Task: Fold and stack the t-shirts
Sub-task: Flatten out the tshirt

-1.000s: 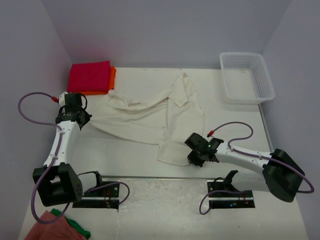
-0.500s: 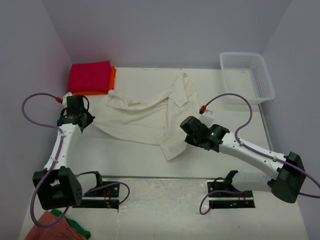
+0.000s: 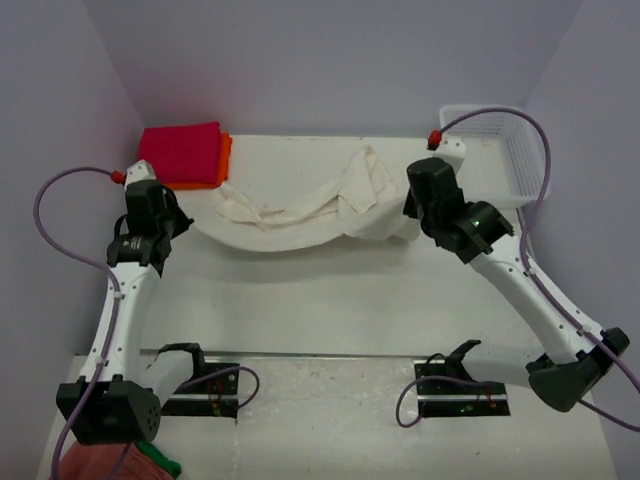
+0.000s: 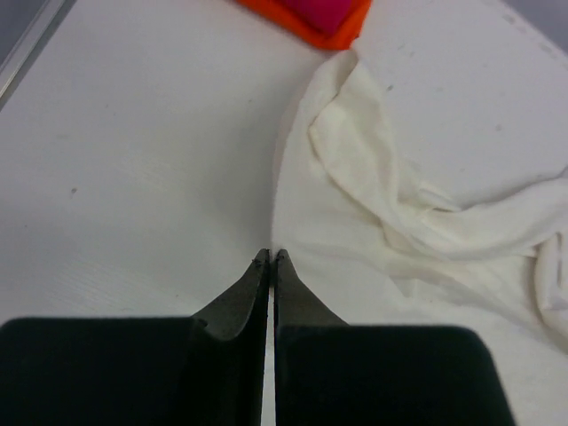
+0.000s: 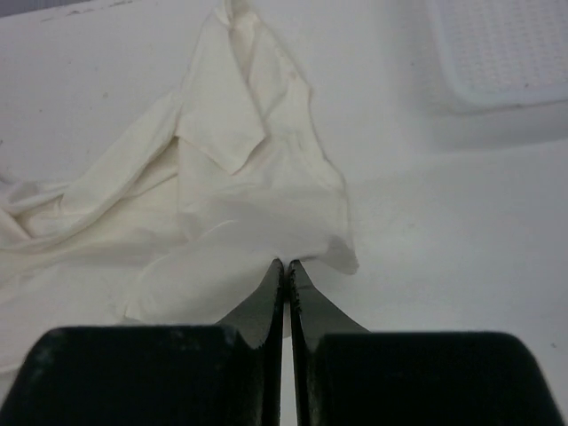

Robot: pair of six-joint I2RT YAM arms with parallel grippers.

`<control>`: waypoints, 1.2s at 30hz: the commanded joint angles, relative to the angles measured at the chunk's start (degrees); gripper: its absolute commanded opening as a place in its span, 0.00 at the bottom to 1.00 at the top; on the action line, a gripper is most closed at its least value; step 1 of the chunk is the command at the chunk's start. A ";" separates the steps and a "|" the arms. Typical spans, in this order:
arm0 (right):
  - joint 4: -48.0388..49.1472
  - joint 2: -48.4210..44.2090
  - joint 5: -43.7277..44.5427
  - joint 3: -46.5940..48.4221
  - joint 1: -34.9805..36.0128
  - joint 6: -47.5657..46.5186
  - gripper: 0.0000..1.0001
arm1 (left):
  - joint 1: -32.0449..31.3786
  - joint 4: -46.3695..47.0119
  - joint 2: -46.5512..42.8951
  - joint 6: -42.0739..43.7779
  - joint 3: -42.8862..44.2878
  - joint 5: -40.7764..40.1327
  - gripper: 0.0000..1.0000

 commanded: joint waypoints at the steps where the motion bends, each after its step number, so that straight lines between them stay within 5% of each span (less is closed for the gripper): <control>1: 4.02 -0.57 -1.02 9.78 -5.20 -14.01 0.00 | -1.20 5.48 -2.68 2.85 6.73 4.78 0.00; 6: 4.02 0.40 -5.78 21.95 -9.52 -23.86 0.00 | -1.64 7.25 -4.70 5.06 13.52 9.36 0.00; 15: -8.89 1.99 -13.68 57.77 -9.35 -32.48 0.00 | -1.64 5.76 -5.50 8.40 32.39 16.13 0.00; 27: -6.35 -7.60 -27.30 62.80 -8.91 -36.09 0.00 | -1.64 6.98 -5.59 7.78 49.54 23.86 0.00; 36: 1.37 -7.16 -36.96 67.03 -8.91 -38.11 0.00 | -1.64 10.49 -3.57 6.82 52.45 24.66 0.00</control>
